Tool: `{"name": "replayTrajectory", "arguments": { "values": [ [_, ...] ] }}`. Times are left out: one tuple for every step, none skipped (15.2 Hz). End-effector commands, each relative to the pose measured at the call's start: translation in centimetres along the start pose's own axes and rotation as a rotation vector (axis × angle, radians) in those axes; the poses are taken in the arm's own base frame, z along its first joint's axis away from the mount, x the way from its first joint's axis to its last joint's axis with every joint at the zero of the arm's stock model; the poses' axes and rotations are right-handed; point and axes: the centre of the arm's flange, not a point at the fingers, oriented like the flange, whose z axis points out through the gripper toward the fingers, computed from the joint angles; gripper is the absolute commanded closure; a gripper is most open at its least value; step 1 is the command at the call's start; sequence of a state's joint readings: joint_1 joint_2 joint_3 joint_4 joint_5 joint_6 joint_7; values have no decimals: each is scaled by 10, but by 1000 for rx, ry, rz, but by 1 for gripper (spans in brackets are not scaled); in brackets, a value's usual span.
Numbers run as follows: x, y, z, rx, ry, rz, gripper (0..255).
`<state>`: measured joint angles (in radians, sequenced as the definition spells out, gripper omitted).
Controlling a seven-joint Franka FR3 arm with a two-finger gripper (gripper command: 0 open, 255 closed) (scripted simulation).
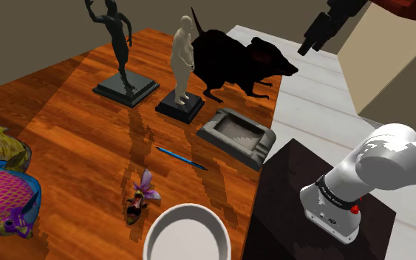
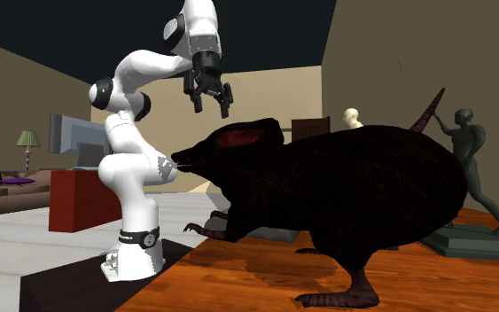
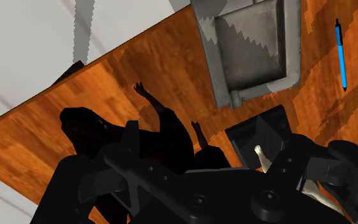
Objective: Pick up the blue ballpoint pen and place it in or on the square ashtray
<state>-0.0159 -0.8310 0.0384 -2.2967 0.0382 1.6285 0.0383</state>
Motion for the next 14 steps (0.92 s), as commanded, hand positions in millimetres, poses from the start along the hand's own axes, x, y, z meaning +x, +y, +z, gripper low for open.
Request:
{"name": "replayTrajectory", "arguments": {
  "values": [
    [0,0,0,0,0,0,0],
    [5,-9,8,2,-2,-13,0],
    [9,-19,16,4,-4,-26,0],
    [13,-28,24,6,-6,-38,0],
    [18,-38,32,8,-8,-51,0],
    [22,-47,40,10,-10,-64,0],
    [26,-57,48,11,-12,-77,0],
    [29,-67,56,13,-14,-90,0],
    [33,-76,64,15,-16,-103,0],
    [36,-86,71,17,-18,-115,0],
    [40,-96,79,19,-21,-128,0],
    [43,-106,87,21,-23,-141,0],
    [46,-116,95,23,-25,-154,0],
    [49,-126,103,25,-27,-167,0]
  ]
}}
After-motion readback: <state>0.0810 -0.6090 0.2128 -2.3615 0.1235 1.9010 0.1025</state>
